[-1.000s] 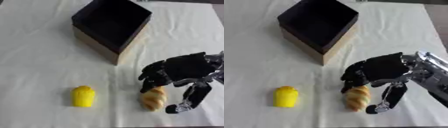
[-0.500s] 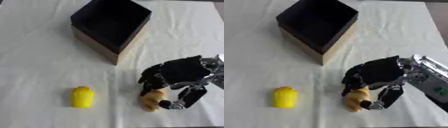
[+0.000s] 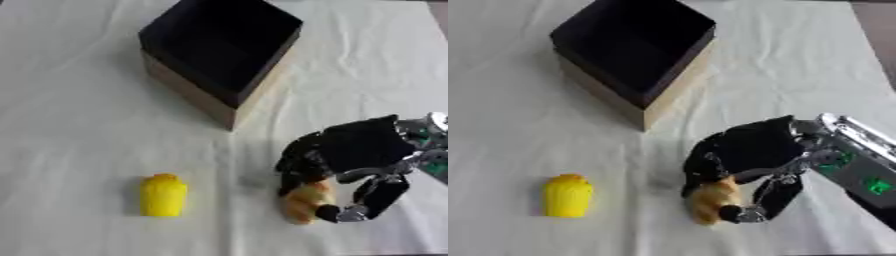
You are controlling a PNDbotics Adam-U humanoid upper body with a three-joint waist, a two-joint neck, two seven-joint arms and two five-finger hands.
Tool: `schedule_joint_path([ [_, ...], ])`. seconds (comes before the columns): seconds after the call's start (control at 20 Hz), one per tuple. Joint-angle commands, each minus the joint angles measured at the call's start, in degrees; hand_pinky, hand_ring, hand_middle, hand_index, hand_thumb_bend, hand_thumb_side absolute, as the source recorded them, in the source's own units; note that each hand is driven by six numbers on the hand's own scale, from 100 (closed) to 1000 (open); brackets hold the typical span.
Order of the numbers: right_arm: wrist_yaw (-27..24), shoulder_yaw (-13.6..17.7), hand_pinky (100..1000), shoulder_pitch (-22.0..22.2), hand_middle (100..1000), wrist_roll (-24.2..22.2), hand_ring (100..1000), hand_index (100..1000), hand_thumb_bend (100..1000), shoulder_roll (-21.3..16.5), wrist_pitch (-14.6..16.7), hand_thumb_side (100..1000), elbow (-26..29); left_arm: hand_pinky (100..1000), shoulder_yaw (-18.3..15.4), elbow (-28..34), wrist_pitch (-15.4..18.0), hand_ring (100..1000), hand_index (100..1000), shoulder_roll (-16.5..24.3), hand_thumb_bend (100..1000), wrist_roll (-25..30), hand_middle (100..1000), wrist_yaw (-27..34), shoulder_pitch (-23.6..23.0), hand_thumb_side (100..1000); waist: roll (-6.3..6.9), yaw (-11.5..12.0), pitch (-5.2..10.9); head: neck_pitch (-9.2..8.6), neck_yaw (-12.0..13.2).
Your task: Pick up objects on the table and place them in the box.
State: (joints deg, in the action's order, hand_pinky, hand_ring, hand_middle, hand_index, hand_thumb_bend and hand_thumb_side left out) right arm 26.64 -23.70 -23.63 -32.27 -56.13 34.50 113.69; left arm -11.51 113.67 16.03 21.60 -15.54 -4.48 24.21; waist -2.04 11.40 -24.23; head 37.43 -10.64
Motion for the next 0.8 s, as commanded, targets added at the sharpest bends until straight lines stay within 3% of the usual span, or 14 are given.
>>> schedule_joint_path([
  [0.05, 0.98, 1.65, 920, -0.55, 806, -2.71, 903, 936, 445, -1.12, 4.98, 332, 0.9, 833, -0.11, 0.92, 0.02, 825, 885, 0.68, 237, 0.33, 791, 0.36, 0.31, 603, 0.23, 0.01, 1.03, -0.57, -0.02],
  [0.25, 3.05, 2.39, 919, -1.03, 820, -1.19, 909, 950, 443, -1.07, 6.03, 360, 0.9, 834, 0.02, 0.92, -0.03, 825, 885, 0.61, 233, 0.52, 792, 0.5, 0.24, 606, 0.26, -0.01, 1.01, -0.85, -0.04],
  [0.8, 10.4, 1.97, 892, -0.82, 781, 3.72, 885, 900, 450, 0.0, 4.65, 409, -1.12, 835, 0.25, 0.92, 0.0, 826, 885, 0.34, 225, 0.97, 792, 0.64, 0.25, 611, 0.43, 0.23, 0.69, -1.1, 0.0],
])
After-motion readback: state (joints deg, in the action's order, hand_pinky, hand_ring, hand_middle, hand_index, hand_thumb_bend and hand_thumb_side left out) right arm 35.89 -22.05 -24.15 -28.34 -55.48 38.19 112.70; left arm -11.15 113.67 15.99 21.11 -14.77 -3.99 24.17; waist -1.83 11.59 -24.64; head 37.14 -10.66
